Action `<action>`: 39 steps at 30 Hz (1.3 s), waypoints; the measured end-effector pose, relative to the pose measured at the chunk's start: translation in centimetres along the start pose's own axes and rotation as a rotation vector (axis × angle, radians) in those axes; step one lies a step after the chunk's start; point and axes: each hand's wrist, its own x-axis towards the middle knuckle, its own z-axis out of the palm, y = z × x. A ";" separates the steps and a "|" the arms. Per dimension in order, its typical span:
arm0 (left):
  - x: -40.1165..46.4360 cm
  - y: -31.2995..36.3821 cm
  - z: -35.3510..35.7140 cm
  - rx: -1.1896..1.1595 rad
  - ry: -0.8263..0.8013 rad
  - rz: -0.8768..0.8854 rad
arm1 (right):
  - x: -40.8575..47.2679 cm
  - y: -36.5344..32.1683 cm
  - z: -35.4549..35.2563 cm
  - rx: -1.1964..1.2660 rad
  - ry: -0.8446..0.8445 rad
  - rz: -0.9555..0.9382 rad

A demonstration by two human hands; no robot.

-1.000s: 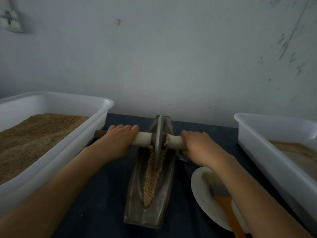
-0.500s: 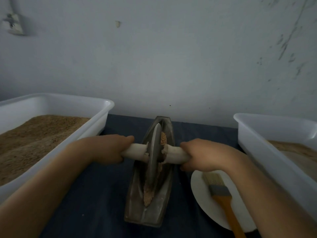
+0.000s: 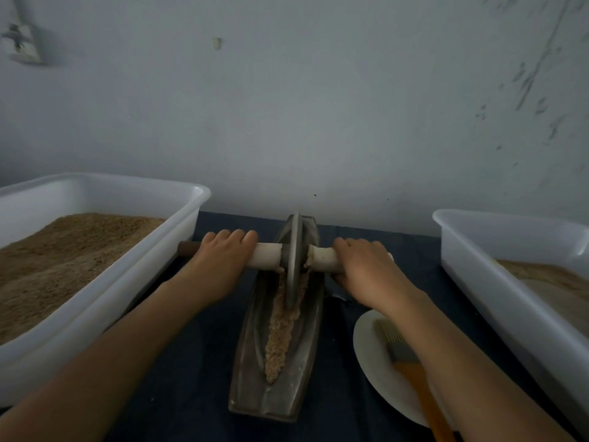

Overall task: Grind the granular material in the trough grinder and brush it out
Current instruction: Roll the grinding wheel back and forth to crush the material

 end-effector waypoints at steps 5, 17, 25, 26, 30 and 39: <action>-0.5 0.0 -2.6 -0.026 -0.298 0.043 | -0.7 -0.7 -3.1 0.127 -0.339 0.001; -1.6 -0.7 -4.9 -0.237 -0.616 0.068 | -1.5 -1.4 -5.4 0.189 -0.545 -0.038; 0.0 0.0 -0.3 0.013 -0.025 -0.007 | -0.1 -0.1 0.2 0.000 0.058 0.000; 0.0 0.1 -0.1 0.025 0.012 -0.010 | -0.1 -0.1 0.4 0.014 0.075 0.003; -0.2 -0.1 -0.3 0.008 -0.024 0.008 | -0.3 -0.1 -0.2 0.041 0.019 -0.009; -1.9 -0.4 -5.0 -0.177 -0.545 0.097 | -1.9 -1.3 -5.2 0.213 -0.552 -0.040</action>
